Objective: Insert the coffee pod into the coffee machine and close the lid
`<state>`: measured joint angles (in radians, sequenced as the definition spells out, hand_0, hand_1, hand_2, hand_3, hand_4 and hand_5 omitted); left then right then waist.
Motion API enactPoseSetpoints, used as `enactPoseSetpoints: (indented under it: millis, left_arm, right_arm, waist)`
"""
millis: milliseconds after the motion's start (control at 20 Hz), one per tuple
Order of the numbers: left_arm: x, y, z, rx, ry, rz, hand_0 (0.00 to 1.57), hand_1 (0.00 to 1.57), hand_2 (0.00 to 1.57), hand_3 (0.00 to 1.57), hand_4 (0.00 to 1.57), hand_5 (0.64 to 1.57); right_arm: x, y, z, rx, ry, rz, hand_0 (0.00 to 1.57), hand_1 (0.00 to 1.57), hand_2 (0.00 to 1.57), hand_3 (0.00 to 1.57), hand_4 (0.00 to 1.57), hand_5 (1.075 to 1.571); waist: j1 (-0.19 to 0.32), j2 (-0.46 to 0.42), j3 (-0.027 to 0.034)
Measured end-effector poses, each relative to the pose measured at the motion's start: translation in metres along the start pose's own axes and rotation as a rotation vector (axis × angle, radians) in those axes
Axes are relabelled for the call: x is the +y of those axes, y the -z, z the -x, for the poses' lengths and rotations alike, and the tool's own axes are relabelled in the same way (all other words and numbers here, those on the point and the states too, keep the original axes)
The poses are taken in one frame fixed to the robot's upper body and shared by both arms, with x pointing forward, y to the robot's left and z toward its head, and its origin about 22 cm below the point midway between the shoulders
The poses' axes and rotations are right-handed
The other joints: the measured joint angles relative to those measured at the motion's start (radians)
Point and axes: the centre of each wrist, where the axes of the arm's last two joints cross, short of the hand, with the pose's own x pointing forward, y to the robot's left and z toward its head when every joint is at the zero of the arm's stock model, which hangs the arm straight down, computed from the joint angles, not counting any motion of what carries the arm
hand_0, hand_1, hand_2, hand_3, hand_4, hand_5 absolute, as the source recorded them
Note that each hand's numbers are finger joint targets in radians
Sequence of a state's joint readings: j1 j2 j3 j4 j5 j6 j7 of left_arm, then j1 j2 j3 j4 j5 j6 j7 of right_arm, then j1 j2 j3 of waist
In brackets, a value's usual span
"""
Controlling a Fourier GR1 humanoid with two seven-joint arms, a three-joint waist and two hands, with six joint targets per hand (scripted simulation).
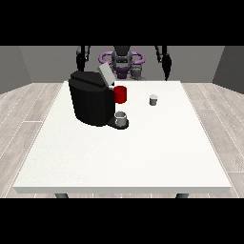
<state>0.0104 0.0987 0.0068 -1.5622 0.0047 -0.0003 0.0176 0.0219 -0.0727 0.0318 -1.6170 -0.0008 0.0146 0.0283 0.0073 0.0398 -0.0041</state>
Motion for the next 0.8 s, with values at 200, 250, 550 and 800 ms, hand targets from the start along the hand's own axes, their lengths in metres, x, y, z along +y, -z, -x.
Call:
enactPoseSetpoints:
  millis: [200, 250, 550, 800]
  left_arm:
    - [-0.005, -0.001, 0.005, -0.014, -0.015, 0.041, 0.0, 0.0, 0.0, 0.0, 0.73, 1.571]
    - [-0.009, -0.001, 0.005, -0.034, -0.024, 0.059, 0.0, 0.0, 0.0, 0.0, 0.73, 1.571]
    - [-0.027, -0.005, -0.001, -0.077, -0.059, 0.179, 0.0, 0.0, 0.0, 0.0, 0.66, 1.571]
    - [-0.014, 0.004, -0.009, -0.07, 0.048, 0.211, 0.0, 0.0, 0.0, 0.0, 0.45, 1.571]
  right_arm:
    - [-0.006, -0.002, 0.009, 0.022, 0.012, 0.007, 0.0, 0.0, 0.0, 0.0, 0.33, 1.571]
    - [-0.009, -0.003, 0.01, 0.017, 0.017, 0.011, 0.0, 0.0, 0.0, 0.0, 0.33, 1.571]
    - [-0.014, -0.008, 0.02, -0.03, 0.096, 0.094, 0.0, 0.0, 0.0, 0.0, 0.35, 1.571]
    - [-0.01, -0.002, 0.02, -0.054, 0.093, 0.098, 0.0, 0.0, 0.0, 0.0, 0.35, 1.571]
  waist:
    - [-0.01, -0.034, 0.0026]
    - [-0.014, -0.036, 0.003]
    - [-0.023, -0.075, 0.0042]
    - [-0.024, -0.061, 0.0043]
